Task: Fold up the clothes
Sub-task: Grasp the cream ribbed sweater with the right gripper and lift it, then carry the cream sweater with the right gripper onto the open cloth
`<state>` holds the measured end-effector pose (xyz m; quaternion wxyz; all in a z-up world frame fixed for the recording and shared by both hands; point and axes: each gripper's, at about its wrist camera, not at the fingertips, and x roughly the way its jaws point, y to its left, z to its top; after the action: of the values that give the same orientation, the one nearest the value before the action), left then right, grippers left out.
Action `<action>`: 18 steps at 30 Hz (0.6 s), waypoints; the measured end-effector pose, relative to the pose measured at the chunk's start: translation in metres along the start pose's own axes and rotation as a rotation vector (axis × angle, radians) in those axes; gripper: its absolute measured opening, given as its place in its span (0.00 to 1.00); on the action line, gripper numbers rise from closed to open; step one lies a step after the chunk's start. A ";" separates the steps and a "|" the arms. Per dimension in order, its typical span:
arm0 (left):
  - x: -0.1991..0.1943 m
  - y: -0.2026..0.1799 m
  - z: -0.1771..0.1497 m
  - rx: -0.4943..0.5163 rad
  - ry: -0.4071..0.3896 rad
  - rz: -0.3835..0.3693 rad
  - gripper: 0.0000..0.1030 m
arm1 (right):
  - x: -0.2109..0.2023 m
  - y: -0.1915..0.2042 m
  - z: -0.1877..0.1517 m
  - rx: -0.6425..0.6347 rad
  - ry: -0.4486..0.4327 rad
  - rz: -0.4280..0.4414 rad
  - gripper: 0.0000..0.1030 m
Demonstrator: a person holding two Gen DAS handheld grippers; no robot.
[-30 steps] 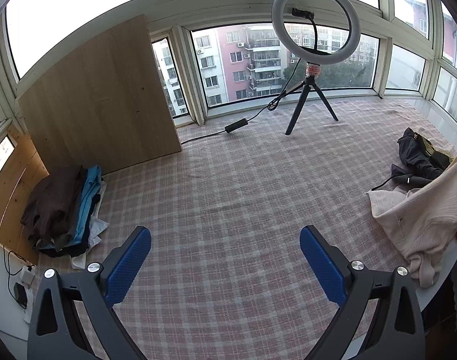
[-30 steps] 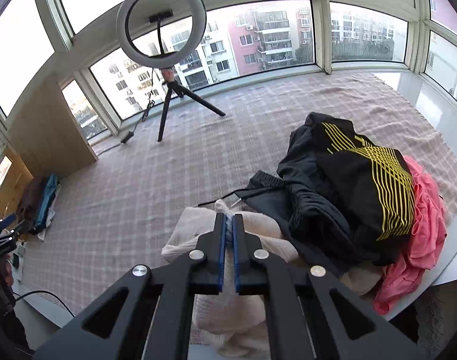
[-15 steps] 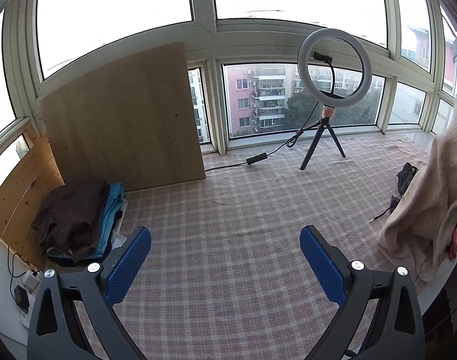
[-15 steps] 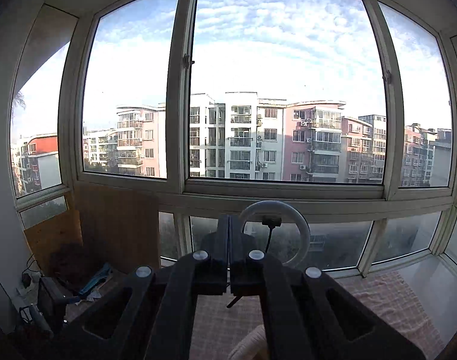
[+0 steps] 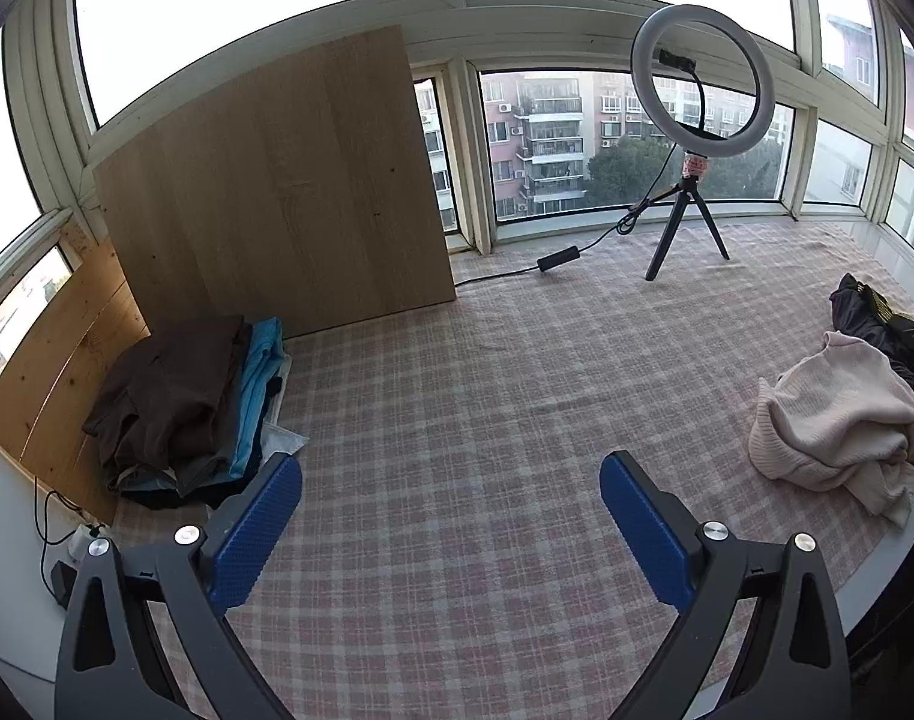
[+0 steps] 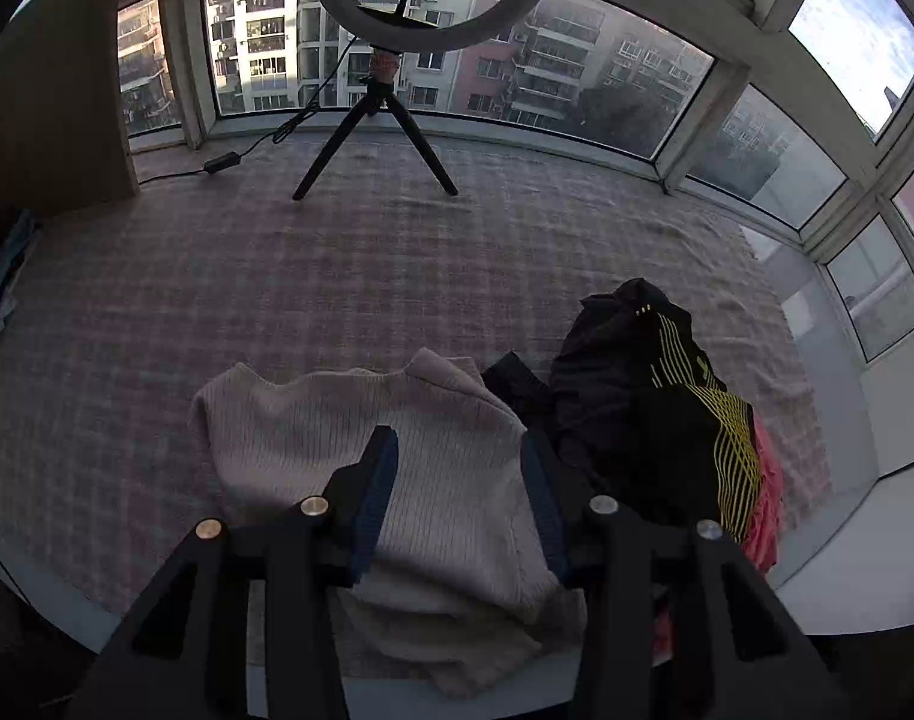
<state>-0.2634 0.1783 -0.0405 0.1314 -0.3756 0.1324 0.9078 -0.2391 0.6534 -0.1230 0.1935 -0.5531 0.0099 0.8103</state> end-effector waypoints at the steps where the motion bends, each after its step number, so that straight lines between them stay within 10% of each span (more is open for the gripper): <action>1: 0.001 -0.003 0.000 0.007 0.006 0.000 0.97 | 0.022 -0.014 -0.009 0.020 0.042 -0.001 0.41; 8: 0.010 -0.026 -0.002 0.052 0.055 0.002 0.97 | 0.104 -0.056 -0.056 0.159 0.253 0.123 0.45; 10: 0.013 -0.032 -0.002 0.064 0.068 -0.003 0.97 | 0.109 -0.047 -0.060 0.113 0.240 0.110 0.41; 12: 0.016 -0.040 -0.002 0.079 0.076 -0.022 0.97 | 0.101 -0.036 -0.059 0.063 0.208 0.098 0.13; 18: 0.042 -0.092 -0.005 0.102 0.142 -0.233 0.97 | 0.024 -0.060 -0.038 0.147 -0.002 0.157 0.09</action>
<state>-0.2579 0.2678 -0.0874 0.2450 -0.4446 0.1429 0.8496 -0.1933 0.7077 -0.1476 0.1696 -0.5340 0.1123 0.8207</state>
